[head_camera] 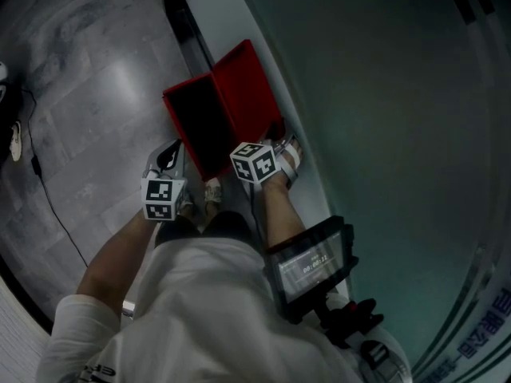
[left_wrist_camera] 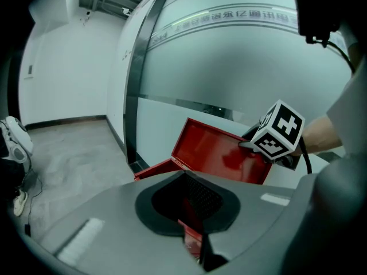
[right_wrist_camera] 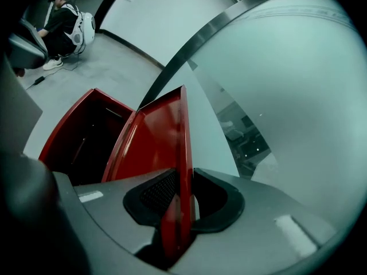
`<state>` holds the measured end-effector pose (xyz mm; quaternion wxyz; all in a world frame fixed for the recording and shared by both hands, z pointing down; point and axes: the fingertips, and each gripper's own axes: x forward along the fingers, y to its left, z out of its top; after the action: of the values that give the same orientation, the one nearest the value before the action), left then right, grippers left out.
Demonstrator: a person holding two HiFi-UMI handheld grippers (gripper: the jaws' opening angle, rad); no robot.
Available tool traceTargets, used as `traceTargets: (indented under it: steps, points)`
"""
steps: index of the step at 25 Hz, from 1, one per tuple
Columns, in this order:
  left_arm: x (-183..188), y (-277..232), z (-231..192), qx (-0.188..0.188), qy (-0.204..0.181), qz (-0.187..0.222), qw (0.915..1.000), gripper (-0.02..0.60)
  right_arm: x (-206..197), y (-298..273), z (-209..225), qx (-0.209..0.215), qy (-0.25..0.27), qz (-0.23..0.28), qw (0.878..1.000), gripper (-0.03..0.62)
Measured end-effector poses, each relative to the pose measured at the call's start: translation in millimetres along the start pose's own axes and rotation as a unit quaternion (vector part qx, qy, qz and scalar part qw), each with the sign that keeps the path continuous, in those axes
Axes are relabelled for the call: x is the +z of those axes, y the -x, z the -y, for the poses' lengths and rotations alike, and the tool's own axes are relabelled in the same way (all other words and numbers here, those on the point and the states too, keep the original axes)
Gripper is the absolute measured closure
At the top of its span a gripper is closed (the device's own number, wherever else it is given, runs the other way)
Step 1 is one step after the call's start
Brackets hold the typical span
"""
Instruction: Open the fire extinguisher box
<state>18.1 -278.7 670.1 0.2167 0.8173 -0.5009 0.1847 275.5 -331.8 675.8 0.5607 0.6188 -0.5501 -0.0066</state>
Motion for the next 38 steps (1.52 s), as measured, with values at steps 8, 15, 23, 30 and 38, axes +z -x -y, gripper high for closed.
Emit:
traceTargets:
  steps: [8,15,23,30,38]
  points:
    - [0,4,2,0.000,0.000,-0.002,1.0000,0.580,-15,-10,13,-0.034,0.012,-0.022,0.999,0.484]
    - [1,4,-5,0.000,0.002,-0.002,1.0000,0.580,-18,-13,15,-0.057,0.013,-0.029,0.998,0.479]
    - [1,7,-10,0.002,0.005,0.000,1.0000,0.580,-15,-14,16,-0.061,0.015,-0.033,0.997,0.476]
    - [-10,22,-22,-0.002,0.005,0.006,1.0000,0.580,-9,5,-1,-0.066,0.009,-0.018,0.998,0.437]
    - [-9,52,-14,-0.001,-0.011,0.028,0.9995,0.580,-3,53,-1,-0.076,-0.021,0.035,0.996,0.460]
